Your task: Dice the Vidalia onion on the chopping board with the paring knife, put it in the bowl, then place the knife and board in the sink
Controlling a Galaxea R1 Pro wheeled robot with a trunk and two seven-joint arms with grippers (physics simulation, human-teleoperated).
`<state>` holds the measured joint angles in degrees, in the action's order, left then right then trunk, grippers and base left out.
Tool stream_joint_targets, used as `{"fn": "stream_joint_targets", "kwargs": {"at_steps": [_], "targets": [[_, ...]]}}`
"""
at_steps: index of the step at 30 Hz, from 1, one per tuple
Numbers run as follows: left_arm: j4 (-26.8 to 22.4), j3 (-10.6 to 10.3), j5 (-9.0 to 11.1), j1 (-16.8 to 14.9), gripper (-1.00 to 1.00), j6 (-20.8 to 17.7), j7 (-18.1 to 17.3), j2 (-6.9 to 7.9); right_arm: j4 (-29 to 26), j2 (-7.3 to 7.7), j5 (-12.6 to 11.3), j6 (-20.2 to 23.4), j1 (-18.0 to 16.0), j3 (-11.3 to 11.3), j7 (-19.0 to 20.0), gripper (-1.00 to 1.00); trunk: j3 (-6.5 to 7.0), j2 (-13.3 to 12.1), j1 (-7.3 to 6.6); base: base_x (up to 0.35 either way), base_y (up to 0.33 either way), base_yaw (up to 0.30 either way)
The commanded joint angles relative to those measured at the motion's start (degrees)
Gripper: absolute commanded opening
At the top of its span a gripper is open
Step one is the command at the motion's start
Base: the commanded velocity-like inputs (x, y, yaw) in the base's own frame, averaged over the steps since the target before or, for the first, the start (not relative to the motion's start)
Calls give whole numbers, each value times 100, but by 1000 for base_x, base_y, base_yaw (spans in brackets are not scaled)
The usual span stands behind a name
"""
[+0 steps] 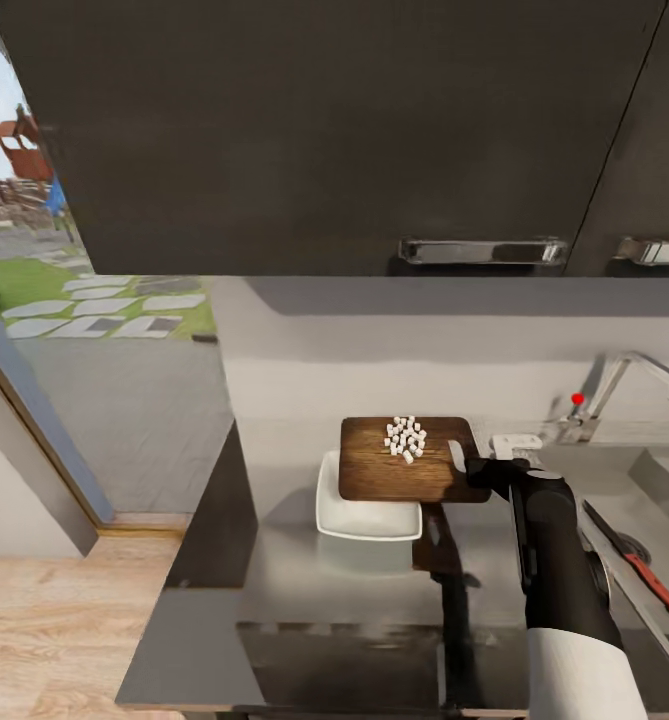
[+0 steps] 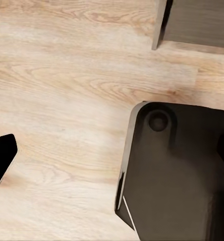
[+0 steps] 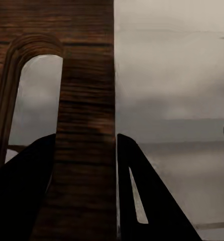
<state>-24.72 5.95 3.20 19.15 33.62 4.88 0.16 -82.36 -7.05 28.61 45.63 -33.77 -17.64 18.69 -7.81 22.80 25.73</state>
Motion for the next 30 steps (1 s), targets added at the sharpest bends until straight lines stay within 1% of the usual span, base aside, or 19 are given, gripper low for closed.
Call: {"fn": "stream_joint_targets", "kwargs": {"at_steps": [1, 5, 26, 30], "targets": [[-7, -15, 33, 1, 100, 6, 5, 2, -8, -7, 44, 16, -7, -12, 56, -100, -1, 11, 5, 111, 236, 0], [-7, -15, 32, 1, 100, 6, 4, 2, -8, -10, 40, 11, -6, -12, 56, -100, 36, 11, 5, 34, 77, 0], [2, -15, 34, 1, 100, 10, 4, 2, 62, -47, 22, -85, -7, -3, 99, -100, 229, 11, 5, 0, 1, 0], [-1, -15, 33, 1, 100, 6, 4, 2, 78, -182, 22, -307, -7, -3, 92, -100, 266, 11, 5, 0, 0, 0]]}}
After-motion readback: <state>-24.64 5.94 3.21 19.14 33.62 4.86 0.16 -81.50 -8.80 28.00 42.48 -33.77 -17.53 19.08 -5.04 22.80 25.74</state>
